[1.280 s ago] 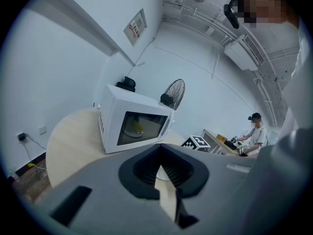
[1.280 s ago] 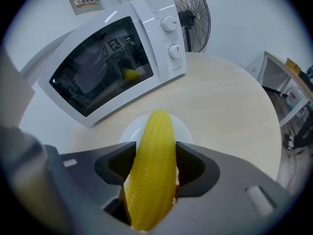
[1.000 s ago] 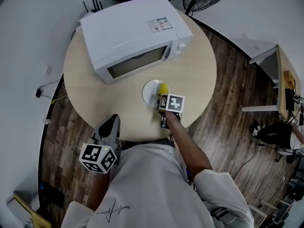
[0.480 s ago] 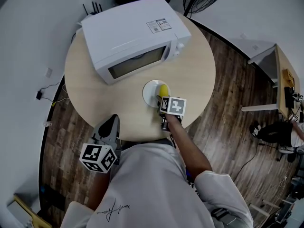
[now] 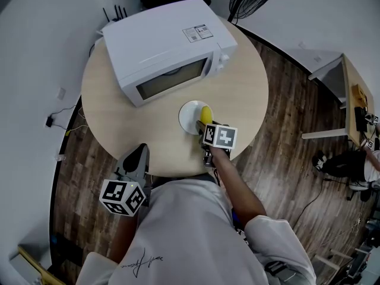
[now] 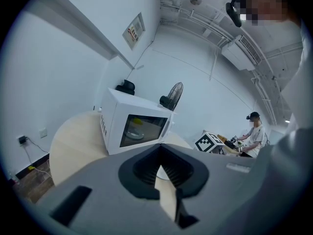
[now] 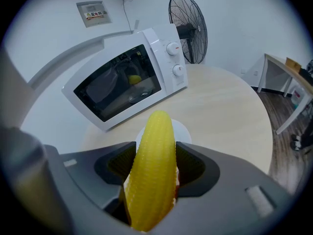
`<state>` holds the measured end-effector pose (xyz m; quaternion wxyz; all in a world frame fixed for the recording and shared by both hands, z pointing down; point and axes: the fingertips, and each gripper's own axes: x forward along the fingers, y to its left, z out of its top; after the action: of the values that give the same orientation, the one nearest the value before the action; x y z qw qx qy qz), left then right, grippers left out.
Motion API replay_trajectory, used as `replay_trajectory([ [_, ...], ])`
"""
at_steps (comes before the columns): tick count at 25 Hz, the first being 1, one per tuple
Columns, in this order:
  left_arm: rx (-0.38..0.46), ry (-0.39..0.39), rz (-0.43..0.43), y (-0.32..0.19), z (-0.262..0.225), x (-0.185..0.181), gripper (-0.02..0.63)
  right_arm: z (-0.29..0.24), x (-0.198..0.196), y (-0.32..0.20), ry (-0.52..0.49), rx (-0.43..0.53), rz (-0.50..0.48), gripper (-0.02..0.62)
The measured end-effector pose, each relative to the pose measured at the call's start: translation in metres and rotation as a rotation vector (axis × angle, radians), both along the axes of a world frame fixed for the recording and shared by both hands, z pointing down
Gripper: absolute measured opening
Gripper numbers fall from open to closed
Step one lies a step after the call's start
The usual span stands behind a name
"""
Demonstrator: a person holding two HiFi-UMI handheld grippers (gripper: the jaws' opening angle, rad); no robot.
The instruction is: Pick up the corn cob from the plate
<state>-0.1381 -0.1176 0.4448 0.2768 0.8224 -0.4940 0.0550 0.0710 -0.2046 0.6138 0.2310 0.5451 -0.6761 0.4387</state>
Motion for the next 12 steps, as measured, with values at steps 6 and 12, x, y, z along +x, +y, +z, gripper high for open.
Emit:
replay_trajectory([
  [6, 0.006, 0.002, 0.004, 0.002, -0.001, -0.001, -0.003, -0.007, 0.000, 0.008, -0.016, 0.019, 0.004, 0.268],
  [12, 0.003, 0.001, 0.003, 0.005, -0.001, -0.003, -0.003, -0.019, 0.003, 0.015, -0.034, 0.047, 0.010, 0.268],
])
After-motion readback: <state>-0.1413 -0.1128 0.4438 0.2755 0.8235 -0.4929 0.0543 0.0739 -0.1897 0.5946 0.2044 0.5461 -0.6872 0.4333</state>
